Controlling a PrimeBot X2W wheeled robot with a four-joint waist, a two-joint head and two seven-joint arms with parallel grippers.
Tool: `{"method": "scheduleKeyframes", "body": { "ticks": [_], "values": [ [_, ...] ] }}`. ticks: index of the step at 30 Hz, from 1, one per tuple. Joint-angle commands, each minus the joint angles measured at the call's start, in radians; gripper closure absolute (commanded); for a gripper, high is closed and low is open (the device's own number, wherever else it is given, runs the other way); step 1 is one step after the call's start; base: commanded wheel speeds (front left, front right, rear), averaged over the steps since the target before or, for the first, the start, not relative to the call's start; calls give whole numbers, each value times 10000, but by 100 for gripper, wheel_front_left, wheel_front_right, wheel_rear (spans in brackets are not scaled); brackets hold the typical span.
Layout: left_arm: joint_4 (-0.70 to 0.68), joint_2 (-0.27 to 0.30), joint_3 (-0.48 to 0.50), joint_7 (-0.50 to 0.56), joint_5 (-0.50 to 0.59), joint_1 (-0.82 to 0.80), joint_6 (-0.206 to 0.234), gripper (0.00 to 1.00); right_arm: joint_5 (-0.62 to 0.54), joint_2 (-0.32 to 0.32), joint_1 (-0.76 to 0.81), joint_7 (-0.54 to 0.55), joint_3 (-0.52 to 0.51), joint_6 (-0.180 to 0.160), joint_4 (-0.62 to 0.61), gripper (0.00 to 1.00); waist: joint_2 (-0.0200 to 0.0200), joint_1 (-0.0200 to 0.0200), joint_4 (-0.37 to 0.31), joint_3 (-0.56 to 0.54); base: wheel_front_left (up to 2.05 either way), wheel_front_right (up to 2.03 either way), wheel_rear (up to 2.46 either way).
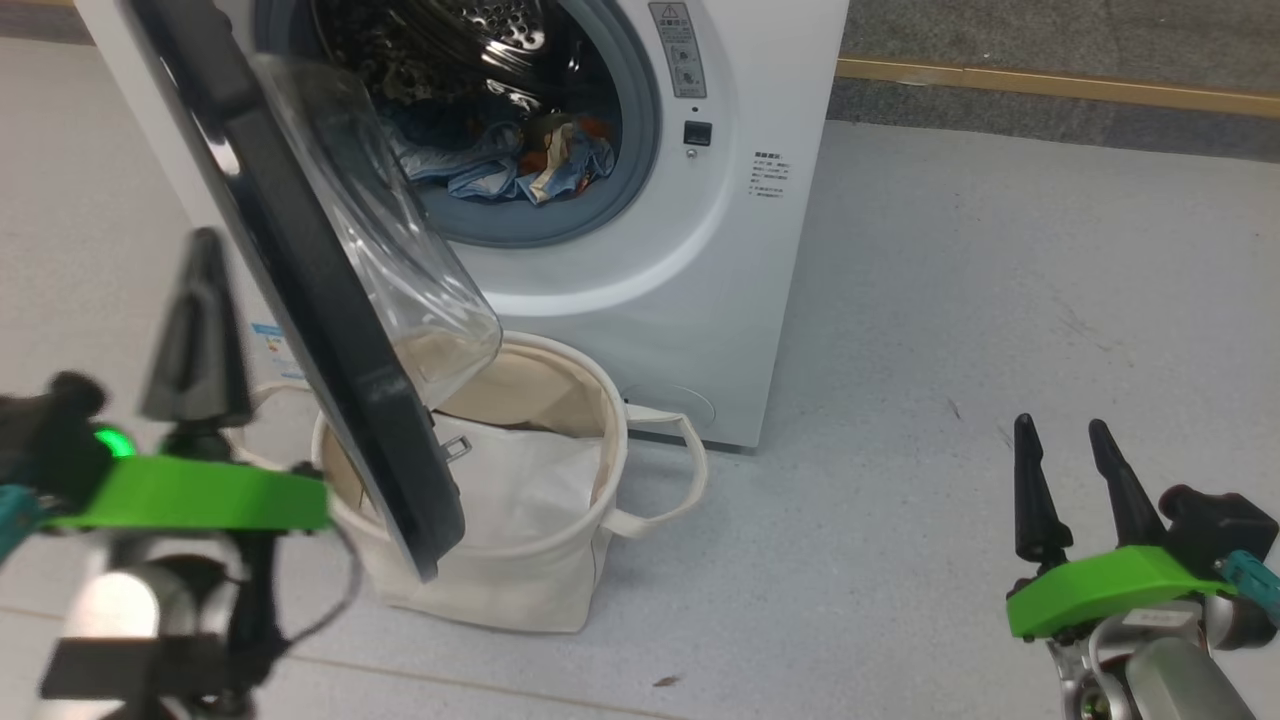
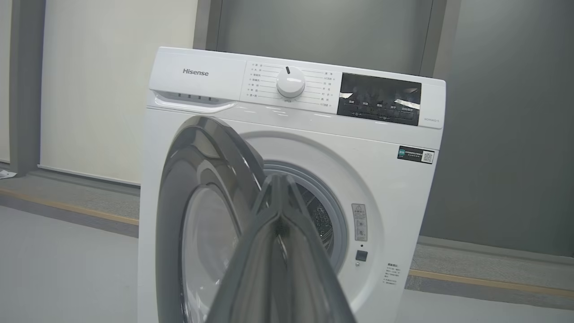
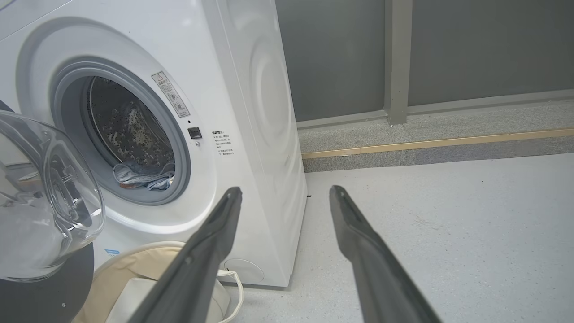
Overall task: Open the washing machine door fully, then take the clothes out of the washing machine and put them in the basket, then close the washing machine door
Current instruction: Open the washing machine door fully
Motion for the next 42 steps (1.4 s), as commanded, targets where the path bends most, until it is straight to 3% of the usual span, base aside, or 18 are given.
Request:
{"method": "scheduleKeyframes", "body": {
  "ticks": [1, 7, 13, 21, 34, 39, 42],
  "values": [
    [-886, 31, -45, 491, 106, -596, 85, 100, 61, -204, -445, -124, 199, 40, -254, 0, -1, 0, 57, 13, 0, 0, 0],
    [-1984, -846, -1586, 2001, 50, -439, 316, 100, 112, -207, -499, -124, 250, 40, -213, 0, -1, 0, 143, 33, 0, 0, 0],
    [-1373, -1613, -2599, 2630, -333, 6, 603, 100, 156, -220, -583, -124, 303, 40, -201, 0, -1, 0, 150, 146, 0, 0, 0],
    [753, -1903, -2662, 1604, -420, 54, 1078, 100, 171, -188, -642, -124, 347, 40, -188, 0, -1, 0, 83, 264, 0, 0, 0],
    [2828, -1981, -1847, -95, -997, -515, 1239, 100, 190, -254, -688, -124, 347, 40, -274, 0, -1, 0, 401, 556, 0, 0, 0],
    [2970, -1931, -1989, -408, -549, -545, 1600, 100, 183, -244, -708, -124, 385, 40, -308, 0, -1, 0, 743, 583, 0, 0, 0],
    [2815, -1882, -2071, -474, -140, -443, 2075, 100, 182, -233, -703, -124, 415, 40, -314, 0, -1, 0, 983, 561, 0, 0, 0]
  ]
}}
